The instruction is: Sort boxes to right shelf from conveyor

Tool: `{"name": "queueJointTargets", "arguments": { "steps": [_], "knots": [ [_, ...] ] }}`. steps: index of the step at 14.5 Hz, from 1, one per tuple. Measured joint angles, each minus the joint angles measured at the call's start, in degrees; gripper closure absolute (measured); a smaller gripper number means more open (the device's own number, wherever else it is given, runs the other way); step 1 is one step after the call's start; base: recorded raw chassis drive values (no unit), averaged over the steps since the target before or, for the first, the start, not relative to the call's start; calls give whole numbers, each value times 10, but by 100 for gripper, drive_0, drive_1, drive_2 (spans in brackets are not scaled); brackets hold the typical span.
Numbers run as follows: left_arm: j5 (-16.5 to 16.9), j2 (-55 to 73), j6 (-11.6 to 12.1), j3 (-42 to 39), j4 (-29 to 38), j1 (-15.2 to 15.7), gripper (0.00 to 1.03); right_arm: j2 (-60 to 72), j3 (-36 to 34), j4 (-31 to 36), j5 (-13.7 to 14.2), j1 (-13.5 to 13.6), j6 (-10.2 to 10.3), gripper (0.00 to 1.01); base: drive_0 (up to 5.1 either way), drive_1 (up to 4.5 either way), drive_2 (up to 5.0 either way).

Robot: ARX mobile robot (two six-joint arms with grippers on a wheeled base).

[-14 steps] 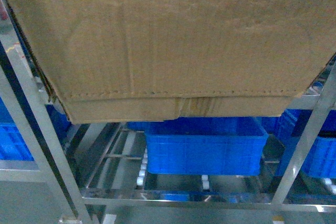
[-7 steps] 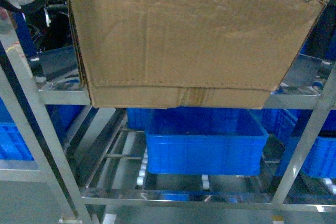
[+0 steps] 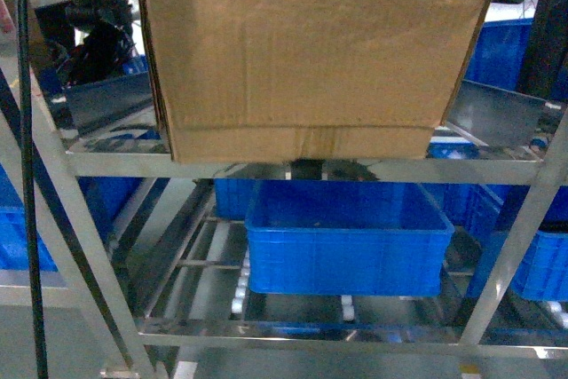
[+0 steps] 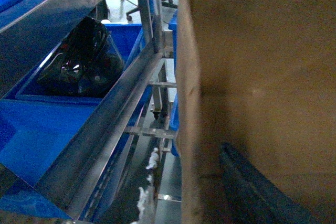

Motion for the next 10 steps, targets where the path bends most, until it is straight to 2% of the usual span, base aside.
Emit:
{"name": "queueJointTargets", "arguments": {
  "steps": [1,3,4,5,6,7,8,9,10],
  "knots": [
    [-3,0,0,0,3,-3,53,0,4,7,-4,7,4,63,0,0,0],
    [-1,0,1,-1,14,-4,28,0,2,9,-6,7,6,37,0,0,0],
    [-18,-7,14,-22,56,-7,17,-5,-14,49,-6,11,-2,26,0,0,0],
    [-41,-26,47,-61,110,-12,5,-21,-57,119,0,14,-29,14,0,0,0],
    [-57,-45,88,-95,170,-16,5,-38,-104,205,12,19,-70,1,0,0,0],
    [-65,-66,127,-123,228,-19,5,-52,-143,282,14,26,-111,4,0,0,0],
    [-73,-89,162,-153,283,-21,5,-66,-175,335,11,30,-137,3,0,0,0],
    [-78,-107,188,-180,336,-23,5,-74,-201,390,9,33,-155,3,0,0,0],
    [-83,-129,202,-202,342,-22,5,-84,-226,435,9,32,-169,3,0,0,0]
  ]
}}
